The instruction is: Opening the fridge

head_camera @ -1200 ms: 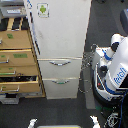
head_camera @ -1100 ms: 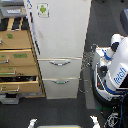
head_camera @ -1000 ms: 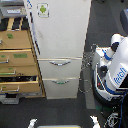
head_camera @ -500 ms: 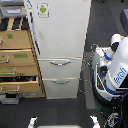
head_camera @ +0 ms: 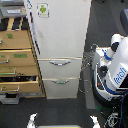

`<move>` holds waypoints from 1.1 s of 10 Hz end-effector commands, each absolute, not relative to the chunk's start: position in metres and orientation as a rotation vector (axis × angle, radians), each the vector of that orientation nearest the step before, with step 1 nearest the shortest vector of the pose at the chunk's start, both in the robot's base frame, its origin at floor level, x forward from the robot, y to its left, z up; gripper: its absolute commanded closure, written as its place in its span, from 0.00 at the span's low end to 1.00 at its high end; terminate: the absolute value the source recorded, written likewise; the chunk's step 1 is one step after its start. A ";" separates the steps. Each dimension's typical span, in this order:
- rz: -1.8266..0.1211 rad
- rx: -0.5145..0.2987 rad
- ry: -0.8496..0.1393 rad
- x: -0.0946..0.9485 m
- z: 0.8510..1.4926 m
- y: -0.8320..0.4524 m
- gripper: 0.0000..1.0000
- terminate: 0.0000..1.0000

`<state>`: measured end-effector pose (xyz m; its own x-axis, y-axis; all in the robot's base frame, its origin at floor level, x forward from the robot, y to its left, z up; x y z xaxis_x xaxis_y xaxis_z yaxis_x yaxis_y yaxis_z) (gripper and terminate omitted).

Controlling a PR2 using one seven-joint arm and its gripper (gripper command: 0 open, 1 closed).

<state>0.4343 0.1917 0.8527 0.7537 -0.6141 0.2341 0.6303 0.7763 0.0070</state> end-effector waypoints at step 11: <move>0.002 0.099 -0.134 0.692 0.966 0.285 0.00 0.00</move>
